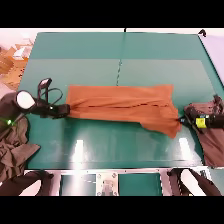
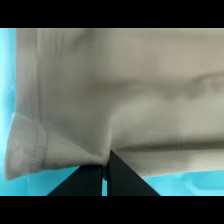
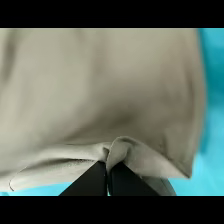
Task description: Fold the shirts.
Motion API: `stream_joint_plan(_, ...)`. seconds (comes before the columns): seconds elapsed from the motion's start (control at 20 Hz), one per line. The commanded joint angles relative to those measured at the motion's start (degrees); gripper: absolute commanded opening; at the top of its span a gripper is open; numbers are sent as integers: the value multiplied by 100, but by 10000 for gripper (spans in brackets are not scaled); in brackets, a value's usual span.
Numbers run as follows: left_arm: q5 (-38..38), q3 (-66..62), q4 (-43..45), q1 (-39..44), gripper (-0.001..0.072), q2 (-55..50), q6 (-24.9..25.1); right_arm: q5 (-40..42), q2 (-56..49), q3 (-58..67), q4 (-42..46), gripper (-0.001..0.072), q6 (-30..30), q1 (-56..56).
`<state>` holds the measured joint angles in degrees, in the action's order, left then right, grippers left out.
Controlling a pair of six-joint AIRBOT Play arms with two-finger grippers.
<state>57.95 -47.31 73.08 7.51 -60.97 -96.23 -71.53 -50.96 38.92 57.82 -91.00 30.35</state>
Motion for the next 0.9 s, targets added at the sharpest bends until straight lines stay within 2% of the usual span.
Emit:
stream_joint_plan(0.0, 4, -968, 81, -7, 20, -892, 72, 629, -990, 1064, -437, 17, -31, -621)
stream_joint_plan(0.45, -673, -3606, -660, -7, 24, -3790, 372, 1248, -4712, 4009, -929, 19, -24, -1386)
stream_joint_plan(0.5, -920, -3696, -669, -7, 218, -3904, 369, 1255, -4970, 4238, -942, 36, -28, -1386)
stream_joint_plan(0.55, -1279, -3716, -636, -17, 631, -3926, 367, 1255, -5123, 4419, -938, 107, -24, -1351)
stream_joint_plan(0.6, -1545, -3786, -619, -74, 692, -3923, 315, 1235, -5187, 4592, -935, 211, 17, -1255)
stream_joint_plan(0.65, -1591, -3956, -603, -199, 662, -3923, 308, 1200, -5184, 4750, -933, 296, 212, -1130)
stream_joint_plan(0.7, -1462, -4168, -590, -363, 662, -3923, 308, 955, -5182, 4975, -901, 381, 573, -955)
stream_joint_plan(0.75, -1198, -4400, -599, -553, 662, -3923, 304, 632, -5182, 5156, -855, 497, 841, -754)
stream_joint_plan(0.8, -815, -4634, -621, -754, 662, -3923, 282, 236, -5182, 5281, -807, 565, 1036, -527)
stream_joint_plan(0.85, -404, -4815, -627, -925, 662, -3923, 192, -90, -5182, 5309, -785, 589, 1180, -330)
